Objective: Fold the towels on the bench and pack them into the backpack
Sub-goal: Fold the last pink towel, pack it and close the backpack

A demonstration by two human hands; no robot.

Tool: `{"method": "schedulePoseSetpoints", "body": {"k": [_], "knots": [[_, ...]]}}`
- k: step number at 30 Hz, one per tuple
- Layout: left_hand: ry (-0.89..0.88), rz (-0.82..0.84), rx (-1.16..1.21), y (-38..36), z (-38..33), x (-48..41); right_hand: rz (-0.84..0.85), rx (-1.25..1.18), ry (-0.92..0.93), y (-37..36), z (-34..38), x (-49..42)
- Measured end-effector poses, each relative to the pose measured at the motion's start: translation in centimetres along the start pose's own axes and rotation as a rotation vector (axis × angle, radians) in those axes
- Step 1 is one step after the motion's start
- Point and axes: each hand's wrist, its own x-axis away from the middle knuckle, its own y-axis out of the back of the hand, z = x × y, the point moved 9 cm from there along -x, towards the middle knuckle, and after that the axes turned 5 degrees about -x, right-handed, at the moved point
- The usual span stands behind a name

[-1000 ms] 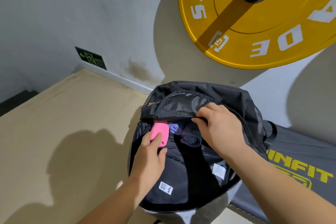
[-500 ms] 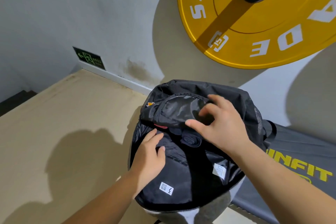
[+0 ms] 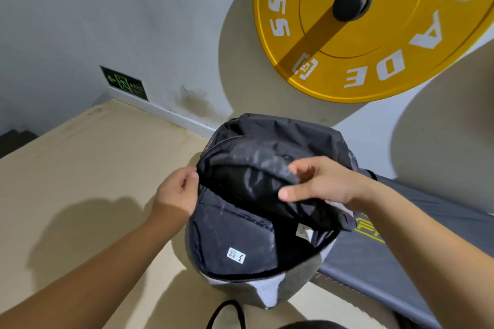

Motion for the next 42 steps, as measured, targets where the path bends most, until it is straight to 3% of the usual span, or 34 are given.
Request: {"method": "schedulePoseSetpoints", "body": {"k": [2,4,9,15,21,26,28,30,35,38,42], "knots": [[0.037,-0.064,0.017,1.5,0.2,-0.5,0.306,0.116,-0.142,-3.6,-0.3,1.6],[0.051,-0.092,0.033,2.4,1.2,-0.8,0.428,0.207,-0.240,-6.1,-1.0,2.7],[0.126,-0.010,0.016,1.5,4.6,-1.4,0.238,0.148,-0.235,-8.2,-1.7,0.7],[0.152,0.152,-0.036,-1.3,5.7,-4.5,-0.097,0.560,0.122,-8.6,0.7,-3.2],[0.088,0.325,0.024,-4.4,5.4,-7.9,0.006,0.716,0.206,-11.9,0.4,-8.1],[-0.035,0.368,-0.071,-5.5,5.1,-9.5,0.106,1.039,0.444,-17.0,3.1,-12.5],[-0.065,0.340,-0.148,-5.4,6.3,-9.9,0.133,1.096,0.371,-17.8,2.3,-14.5],[0.017,0.275,-0.049,-4.7,7.7,-10.0,0.143,1.150,0.251,-17.3,0.5,-16.0],[0.016,0.256,-0.021,-4.5,8.0,-10.4,0.139,1.154,0.179,-16.3,-1.8,-16.4],[-0.070,0.265,-0.183,-3.7,6.8,-9.5,0.149,1.096,0.122,-15.8,-1.9,-16.7],[-0.141,0.459,-0.493,-2.5,6.5,-5.4,0.185,1.113,0.058,-16.1,-2.4,-17.2]]}}
